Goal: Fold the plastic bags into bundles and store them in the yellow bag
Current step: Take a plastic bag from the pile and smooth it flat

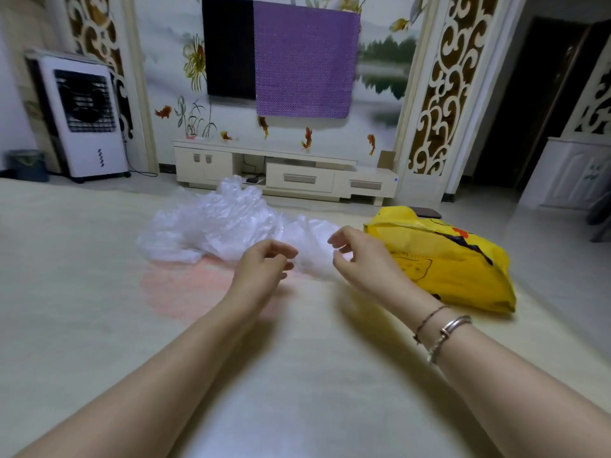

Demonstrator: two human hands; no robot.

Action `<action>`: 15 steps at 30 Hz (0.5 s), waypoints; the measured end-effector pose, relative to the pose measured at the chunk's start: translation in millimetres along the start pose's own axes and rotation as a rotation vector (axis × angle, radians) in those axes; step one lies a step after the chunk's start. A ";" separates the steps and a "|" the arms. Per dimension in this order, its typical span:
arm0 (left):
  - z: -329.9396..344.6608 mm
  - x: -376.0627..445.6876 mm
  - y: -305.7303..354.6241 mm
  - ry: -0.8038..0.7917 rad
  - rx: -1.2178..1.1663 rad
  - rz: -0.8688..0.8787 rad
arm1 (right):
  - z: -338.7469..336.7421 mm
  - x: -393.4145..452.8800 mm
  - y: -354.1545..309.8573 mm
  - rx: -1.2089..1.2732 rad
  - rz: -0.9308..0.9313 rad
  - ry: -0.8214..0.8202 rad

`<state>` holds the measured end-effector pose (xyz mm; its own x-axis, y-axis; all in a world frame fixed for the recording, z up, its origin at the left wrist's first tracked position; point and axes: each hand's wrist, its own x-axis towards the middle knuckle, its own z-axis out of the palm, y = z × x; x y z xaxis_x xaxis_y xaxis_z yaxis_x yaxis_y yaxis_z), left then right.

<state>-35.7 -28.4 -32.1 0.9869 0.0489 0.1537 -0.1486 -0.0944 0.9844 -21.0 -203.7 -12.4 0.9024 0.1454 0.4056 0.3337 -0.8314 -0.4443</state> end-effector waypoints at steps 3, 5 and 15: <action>-10.3 5.5 -9.8 0.002 0.042 0.002 | 25.1 25.1 -0.1 -0.082 0.085 -0.013; -9.4 7.7 -10.6 -0.033 0.009 -0.010 | 36.6 35.9 6.7 -0.150 0.184 -0.040; 12.9 1.0 -15.7 -0.308 -0.055 -0.094 | 30.5 20.7 16.6 -0.001 0.110 0.166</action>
<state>-31.6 -39.6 -48.6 0.9679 -0.2487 0.0371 -0.0509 -0.0492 0.9975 11.5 -198.0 -35.8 0.8762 -0.0367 0.4806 0.2349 -0.8381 -0.4923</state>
